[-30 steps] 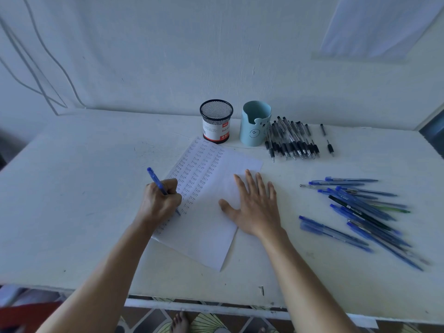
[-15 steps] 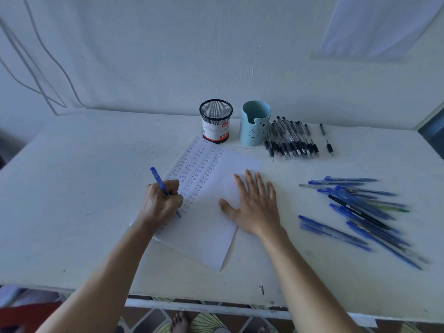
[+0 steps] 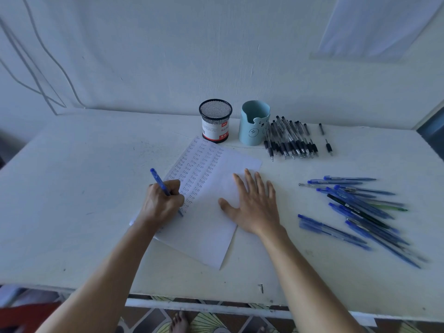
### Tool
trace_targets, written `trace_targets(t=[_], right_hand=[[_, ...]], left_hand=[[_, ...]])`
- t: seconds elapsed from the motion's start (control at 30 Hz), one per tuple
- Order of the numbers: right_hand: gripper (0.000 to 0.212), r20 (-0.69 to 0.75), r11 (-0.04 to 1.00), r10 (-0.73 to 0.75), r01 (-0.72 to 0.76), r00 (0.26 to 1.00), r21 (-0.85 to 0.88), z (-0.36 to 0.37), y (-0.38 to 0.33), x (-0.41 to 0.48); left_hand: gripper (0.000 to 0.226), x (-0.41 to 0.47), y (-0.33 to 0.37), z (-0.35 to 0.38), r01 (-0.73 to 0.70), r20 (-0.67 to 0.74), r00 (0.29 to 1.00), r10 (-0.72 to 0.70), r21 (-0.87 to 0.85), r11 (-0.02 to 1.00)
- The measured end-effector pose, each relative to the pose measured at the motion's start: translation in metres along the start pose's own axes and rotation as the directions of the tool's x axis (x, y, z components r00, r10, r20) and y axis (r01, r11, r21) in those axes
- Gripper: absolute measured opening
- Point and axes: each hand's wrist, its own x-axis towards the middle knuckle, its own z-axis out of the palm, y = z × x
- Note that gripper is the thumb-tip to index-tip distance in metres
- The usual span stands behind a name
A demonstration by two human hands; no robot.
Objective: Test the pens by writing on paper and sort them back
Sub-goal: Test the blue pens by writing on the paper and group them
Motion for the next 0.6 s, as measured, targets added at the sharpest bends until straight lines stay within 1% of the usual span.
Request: trace_targets(t=[0.07,0.13,0.2,0.27,0.3,0.33,0.4,0.47,0.53,0.6], right_hand=[[0.089,0.007,1.000,0.001,-0.001,1.000,0.000,-0.001,0.000,0.000],[0.085,0.007,1.000,-0.002,0.002,1.000,0.005,-0.002,0.000,0.000],[0.086,0.007,1.000,-0.003,0.003,1.000,0.008,-0.003,0.000,-0.001],[0.087,0.004,1.000,-0.002,0.002,1.000,0.010,-0.002,0.000,-0.001],[0.086,0.006,1.000,-0.001,0.001,1.000,0.015,-0.003,0.000,-0.001],[0.085,0.008,1.000,0.000,0.000,1.000,0.020,-0.003,0.000,-0.001],[0.084,0.004,1.000,0.003,-0.003,1.000,0.027,-0.004,0.001,-0.001],[0.085,-0.002,1.000,0.001,-0.001,1.000,0.028,-0.004,0.001,-0.001],[0.085,-0.003,0.999,-0.001,0.001,1.000,0.035,-0.004,0.001,-0.001],[0.085,-0.004,0.999,0.001,-0.001,1.000,0.042,-0.004,0.002,-0.001]], left_hand=[[0.033,0.001,0.001,-0.001,0.019,0.004,1.000,-0.019,-0.023,1.000],[0.025,0.004,0.001,-0.004,0.068,0.015,0.998,-0.067,-0.054,0.996],[0.023,0.008,-0.001,-0.009,0.112,0.033,0.994,-0.108,-0.184,0.977],[0.014,0.011,0.001,-0.012,0.144,0.060,0.990,-0.131,-0.370,0.918],[0.013,0.012,0.003,-0.012,0.159,0.069,0.987,-0.143,-0.434,0.887],[0.016,0.013,0.005,-0.011,0.174,0.068,0.985,-0.161,-0.462,0.870],[0.027,0.015,0.006,-0.009,0.178,0.050,0.983,-0.174,-0.446,0.877],[0.035,0.017,0.005,-0.010,0.161,0.062,0.987,-0.149,-0.391,0.906],[0.034,0.018,0.005,-0.012,0.169,0.091,0.985,-0.147,-0.337,0.926],[0.031,0.019,0.009,-0.012,0.199,0.113,0.979,-0.171,-0.327,0.924]])
